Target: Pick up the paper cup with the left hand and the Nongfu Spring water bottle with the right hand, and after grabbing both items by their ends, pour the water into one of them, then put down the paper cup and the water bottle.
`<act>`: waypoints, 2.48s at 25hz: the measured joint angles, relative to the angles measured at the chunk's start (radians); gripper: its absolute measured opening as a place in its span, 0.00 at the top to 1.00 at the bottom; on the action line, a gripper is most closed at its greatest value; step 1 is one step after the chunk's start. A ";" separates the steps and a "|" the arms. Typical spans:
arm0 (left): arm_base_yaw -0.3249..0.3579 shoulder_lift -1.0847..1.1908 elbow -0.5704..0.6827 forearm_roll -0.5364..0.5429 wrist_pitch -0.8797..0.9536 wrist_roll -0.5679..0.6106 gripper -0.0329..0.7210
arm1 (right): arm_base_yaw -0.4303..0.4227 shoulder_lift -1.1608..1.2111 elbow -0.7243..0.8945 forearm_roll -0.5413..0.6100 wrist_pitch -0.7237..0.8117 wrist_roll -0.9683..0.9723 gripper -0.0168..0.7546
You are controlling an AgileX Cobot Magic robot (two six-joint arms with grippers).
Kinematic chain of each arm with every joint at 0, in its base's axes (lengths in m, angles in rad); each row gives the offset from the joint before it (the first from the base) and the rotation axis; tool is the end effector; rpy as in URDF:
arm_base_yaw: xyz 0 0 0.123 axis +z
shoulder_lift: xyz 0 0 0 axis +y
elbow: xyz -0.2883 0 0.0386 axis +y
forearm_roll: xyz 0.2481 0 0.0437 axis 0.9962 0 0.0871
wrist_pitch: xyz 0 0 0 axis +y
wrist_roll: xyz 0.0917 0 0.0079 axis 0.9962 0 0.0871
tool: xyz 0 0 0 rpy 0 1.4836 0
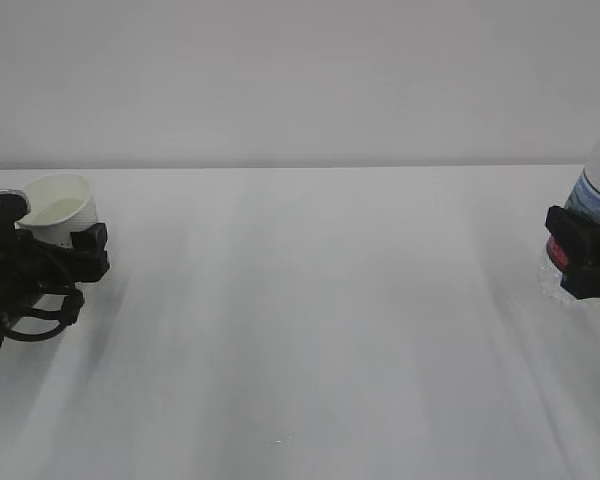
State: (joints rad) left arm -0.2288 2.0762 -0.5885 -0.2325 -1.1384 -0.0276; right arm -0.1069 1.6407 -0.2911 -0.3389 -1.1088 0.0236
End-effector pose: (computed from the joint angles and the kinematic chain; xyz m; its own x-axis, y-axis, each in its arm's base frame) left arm 0.3201 -0.0548 0.0886 -0.2633 -0.0654 -0.9625 -0.0077 0.9978 -0.0656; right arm 0.2437 0.0014 0.1598 -0.1489 -0.1106 -0.9826 -0.2109 0.9744 -0.0777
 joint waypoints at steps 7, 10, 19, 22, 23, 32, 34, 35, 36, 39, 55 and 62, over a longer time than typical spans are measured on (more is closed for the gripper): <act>0.000 0.000 0.076 0.000 -0.008 0.000 0.05 | 0.000 0.000 0.000 0.000 0.000 0.000 0.41; 0.000 -0.010 0.113 0.000 -0.008 0.000 0.06 | 0.000 0.000 0.000 0.000 0.000 0.000 0.41; -0.004 -0.133 0.237 0.061 -0.010 0.000 0.08 | 0.000 0.004 0.000 0.000 0.000 0.000 0.41; -0.011 -0.194 0.272 0.077 -0.010 0.000 0.10 | 0.000 0.031 0.000 0.000 -0.002 0.002 0.41; -0.011 -0.217 0.284 0.080 -0.010 0.000 0.11 | 0.000 0.044 0.000 0.000 -0.002 0.002 0.41; -0.011 -0.392 0.379 0.094 -0.010 0.000 0.14 | 0.000 0.168 -0.055 0.010 -0.002 0.002 0.41; -0.011 -0.408 0.394 0.112 -0.010 0.000 0.14 | 0.000 0.187 -0.083 0.011 -0.002 0.002 0.41; -0.011 -0.409 0.398 0.128 -0.010 0.000 0.15 | 0.000 0.196 -0.100 0.012 -0.002 0.002 0.41; -0.011 -0.410 0.403 0.148 -0.010 0.000 0.15 | 0.000 0.204 -0.113 0.012 -0.002 0.002 0.41; -0.011 -0.412 0.415 0.191 -0.010 0.000 0.17 | 0.000 0.238 -0.165 0.012 -0.004 0.002 0.41; -0.011 -0.412 0.419 0.216 -0.010 0.000 0.18 | 0.000 0.378 -0.320 0.009 -0.004 0.002 0.35; -0.011 -0.412 0.419 0.217 -0.010 0.000 0.18 | 0.000 0.384 -0.322 -0.001 -0.004 -0.013 0.28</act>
State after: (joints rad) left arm -0.2401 1.6645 -0.1696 -0.0159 -1.1487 -0.0276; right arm -0.1069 2.0249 -0.6130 -0.3399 -1.1125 0.0105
